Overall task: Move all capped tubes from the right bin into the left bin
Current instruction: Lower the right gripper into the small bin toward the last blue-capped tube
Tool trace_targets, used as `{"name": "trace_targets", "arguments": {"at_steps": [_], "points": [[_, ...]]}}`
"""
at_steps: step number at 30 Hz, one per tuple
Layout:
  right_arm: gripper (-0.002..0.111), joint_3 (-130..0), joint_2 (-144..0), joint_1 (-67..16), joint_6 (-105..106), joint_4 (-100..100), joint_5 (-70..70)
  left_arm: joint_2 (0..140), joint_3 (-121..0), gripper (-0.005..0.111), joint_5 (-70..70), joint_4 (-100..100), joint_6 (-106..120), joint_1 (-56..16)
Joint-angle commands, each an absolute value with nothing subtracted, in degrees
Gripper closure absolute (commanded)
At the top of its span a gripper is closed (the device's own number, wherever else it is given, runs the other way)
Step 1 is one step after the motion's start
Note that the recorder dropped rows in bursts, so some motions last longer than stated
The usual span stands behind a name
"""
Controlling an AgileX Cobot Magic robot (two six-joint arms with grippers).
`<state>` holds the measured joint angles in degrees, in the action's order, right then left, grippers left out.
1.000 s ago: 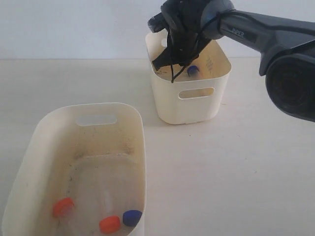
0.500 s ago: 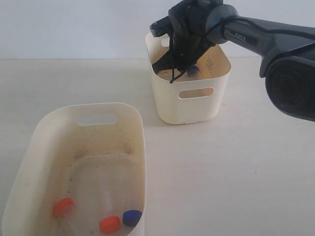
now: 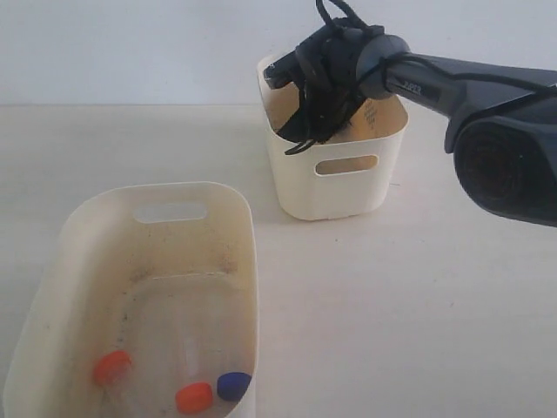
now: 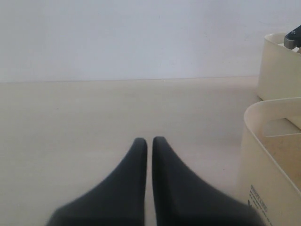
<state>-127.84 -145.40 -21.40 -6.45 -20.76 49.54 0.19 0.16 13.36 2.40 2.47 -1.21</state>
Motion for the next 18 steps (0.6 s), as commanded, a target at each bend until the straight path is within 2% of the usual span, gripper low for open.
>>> {"name": "trace_targets", "arguments": {"at_steps": [1,4,9,11,18], "points": [[0.104,-128.47,-145.24,-21.09,-5.79,-24.3,48.11,0.0,0.0,0.102,13.27,2.3,1.99,-1.14],[0.086,-128.64,-145.24,-21.09,-5.79,-24.3,47.64,0.0,0.0,0.102,13.27,2.3,1.99,-1.14],[0.036,-128.64,-145.24,-21.09,-11.26,-25.02,47.64,0.0,0.0,0.102,13.27,2.3,1.99,-1.14],[0.031,-128.64,-145.24,-21.09,-11.46,-25.15,47.64,0.0,0.0,0.102,13.27,2.3,1.99,-1.14],[0.031,-128.64,-145.5,-21.09,-13.52,-26.12,47.81,0.0,0.0,0.102,13.27,2.3,1.99,-1.14]]}}
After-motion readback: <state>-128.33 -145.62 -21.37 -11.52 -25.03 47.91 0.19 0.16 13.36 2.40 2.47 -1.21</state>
